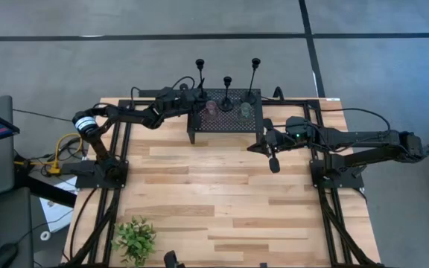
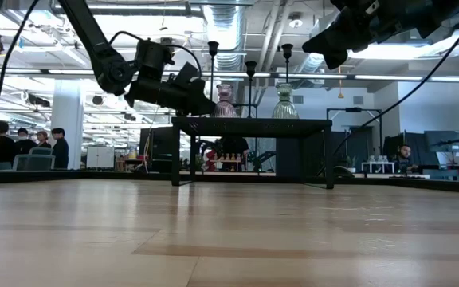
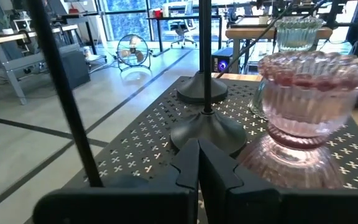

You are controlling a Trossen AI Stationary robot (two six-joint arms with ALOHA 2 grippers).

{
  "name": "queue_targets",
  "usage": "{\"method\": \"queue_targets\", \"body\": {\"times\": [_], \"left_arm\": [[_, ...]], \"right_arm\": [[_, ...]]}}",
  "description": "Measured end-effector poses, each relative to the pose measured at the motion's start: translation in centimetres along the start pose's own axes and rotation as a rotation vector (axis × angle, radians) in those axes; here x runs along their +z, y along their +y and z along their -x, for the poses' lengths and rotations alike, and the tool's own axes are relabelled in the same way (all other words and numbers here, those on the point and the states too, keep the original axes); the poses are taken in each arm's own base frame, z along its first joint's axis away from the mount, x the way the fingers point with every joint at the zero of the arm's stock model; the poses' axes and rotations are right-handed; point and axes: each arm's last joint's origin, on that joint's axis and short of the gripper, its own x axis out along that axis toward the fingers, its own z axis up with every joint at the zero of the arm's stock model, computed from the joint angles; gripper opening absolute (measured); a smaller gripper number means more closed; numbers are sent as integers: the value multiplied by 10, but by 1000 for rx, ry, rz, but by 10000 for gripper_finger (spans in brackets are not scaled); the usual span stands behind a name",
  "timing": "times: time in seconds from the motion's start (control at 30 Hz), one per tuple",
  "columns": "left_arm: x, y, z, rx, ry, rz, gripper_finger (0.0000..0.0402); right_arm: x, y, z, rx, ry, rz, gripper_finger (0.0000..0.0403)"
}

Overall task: Pick & Place candle stick holders
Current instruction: Adjust the purple candle holder on the shelf

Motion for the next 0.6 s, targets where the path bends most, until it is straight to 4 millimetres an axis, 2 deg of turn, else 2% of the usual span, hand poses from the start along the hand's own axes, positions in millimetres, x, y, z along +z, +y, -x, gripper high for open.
{"method": "queue_targets", "body": {"times": [0.23,0.6], "left_arm": [[-3,4,-9,-41,-1,-1,5],[-5,3,-9,-98,8,6,5]], "right_arm": [[0,4,-1,-5,2,8,0],[0,4,-1,-5,2,1,0]]}}
